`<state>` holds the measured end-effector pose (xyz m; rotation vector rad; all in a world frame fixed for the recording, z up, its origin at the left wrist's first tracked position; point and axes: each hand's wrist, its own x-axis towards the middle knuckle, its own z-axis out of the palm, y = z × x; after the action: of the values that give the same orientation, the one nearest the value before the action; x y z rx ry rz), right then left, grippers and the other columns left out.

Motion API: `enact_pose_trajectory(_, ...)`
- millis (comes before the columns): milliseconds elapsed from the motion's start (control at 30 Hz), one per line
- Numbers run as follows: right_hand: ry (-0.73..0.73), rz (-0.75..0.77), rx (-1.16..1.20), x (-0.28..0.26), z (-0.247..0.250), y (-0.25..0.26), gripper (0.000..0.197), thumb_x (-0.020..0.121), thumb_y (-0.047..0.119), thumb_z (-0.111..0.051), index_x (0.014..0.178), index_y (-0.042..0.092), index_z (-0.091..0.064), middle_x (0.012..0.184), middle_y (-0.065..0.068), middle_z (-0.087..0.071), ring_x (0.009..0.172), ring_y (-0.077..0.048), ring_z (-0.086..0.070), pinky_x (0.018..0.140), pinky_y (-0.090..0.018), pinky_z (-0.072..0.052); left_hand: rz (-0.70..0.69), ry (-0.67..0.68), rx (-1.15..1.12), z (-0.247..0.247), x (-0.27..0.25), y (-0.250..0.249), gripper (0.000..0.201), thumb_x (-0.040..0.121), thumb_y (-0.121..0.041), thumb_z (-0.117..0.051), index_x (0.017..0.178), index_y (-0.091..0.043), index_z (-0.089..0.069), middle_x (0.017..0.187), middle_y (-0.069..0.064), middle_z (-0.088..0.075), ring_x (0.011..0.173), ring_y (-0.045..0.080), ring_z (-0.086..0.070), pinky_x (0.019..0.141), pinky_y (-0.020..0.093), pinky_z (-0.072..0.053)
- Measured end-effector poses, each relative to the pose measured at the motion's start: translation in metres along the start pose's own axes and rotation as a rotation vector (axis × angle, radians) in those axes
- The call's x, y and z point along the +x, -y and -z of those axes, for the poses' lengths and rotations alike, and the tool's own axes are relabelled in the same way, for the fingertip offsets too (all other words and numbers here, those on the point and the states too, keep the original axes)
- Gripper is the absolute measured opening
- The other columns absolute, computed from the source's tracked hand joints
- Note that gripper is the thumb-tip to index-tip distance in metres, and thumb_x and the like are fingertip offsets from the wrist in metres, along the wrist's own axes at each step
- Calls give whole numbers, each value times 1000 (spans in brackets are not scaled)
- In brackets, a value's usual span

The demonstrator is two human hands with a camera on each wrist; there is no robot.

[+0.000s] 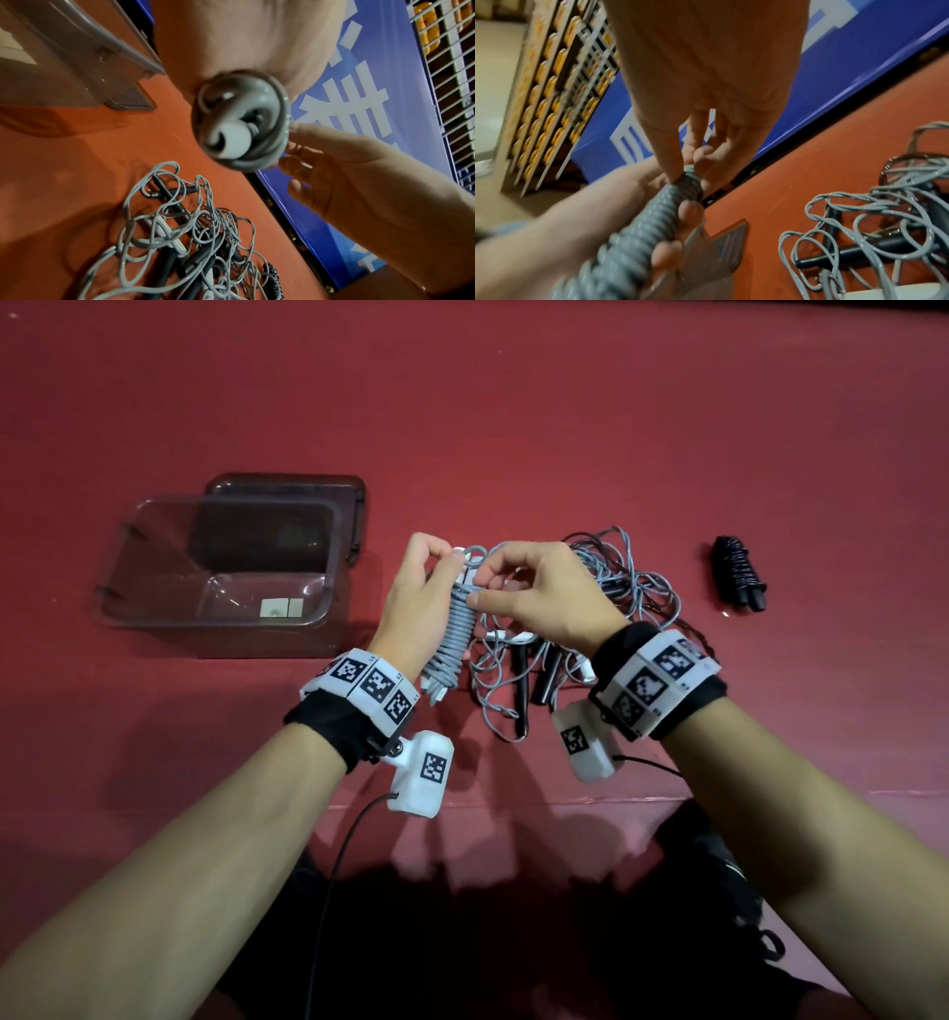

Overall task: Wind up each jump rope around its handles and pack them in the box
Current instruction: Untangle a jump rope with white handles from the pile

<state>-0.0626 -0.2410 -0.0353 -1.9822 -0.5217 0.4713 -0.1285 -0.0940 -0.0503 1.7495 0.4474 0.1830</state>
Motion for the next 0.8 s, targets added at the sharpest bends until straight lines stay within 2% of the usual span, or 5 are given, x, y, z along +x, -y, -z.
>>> enact_pose_trajectory(167,-25,63,115,-4,21,-2,15,85,11,-82,94,3,-73,83,-4,-69,71,-15,-64,72,-36,-56,79,118,-242,-5,1,-9,12,105,-29,-48,97,-20,-46,72,14,-66,54,34,-65,46,39,-53)
enact_pose_trajectory(333,-162,260,-100,-7,18,-12,19,88,22,-80,106,15,-78,97,7,-77,88,-2,-72,87,-28,-57,109,116,-343,-5,5,-16,14,107,-23,-44,102,-10,-42,60,12,-62,45,29,-59,38,32,-48)
enact_pose_trajectory(500,-142,410,-302,-8,17,-13,17,89,26,-77,104,17,-80,95,9,-77,86,-3,-72,81,-18,-53,115,179,-325,-4,3,-11,13,105,-22,-49,100,-13,-42,69,17,-59,50,30,-60,37,29,-47)
enact_pose_trajectory(667,-39,244,-102,-6,25,-10,15,84,18,-83,94,7,-81,89,-2,-77,80,-10,-70,79,-25,-53,108,181,-263,-3,1,-7,14,100,-27,-59,92,-18,-51,87,17,-66,63,34,-70,48,38,-55)
enact_pose_trajectory(800,30,-6,212,-12,22,-5,5,85,-4,-76,87,-6,-72,66,0,-72,57,-4,-67,58,-16,-52,97,185,-192,-4,0,-12,14,95,-30,-65,89,-19,-57,87,16,-59,58,33,-68,51,47,-58)
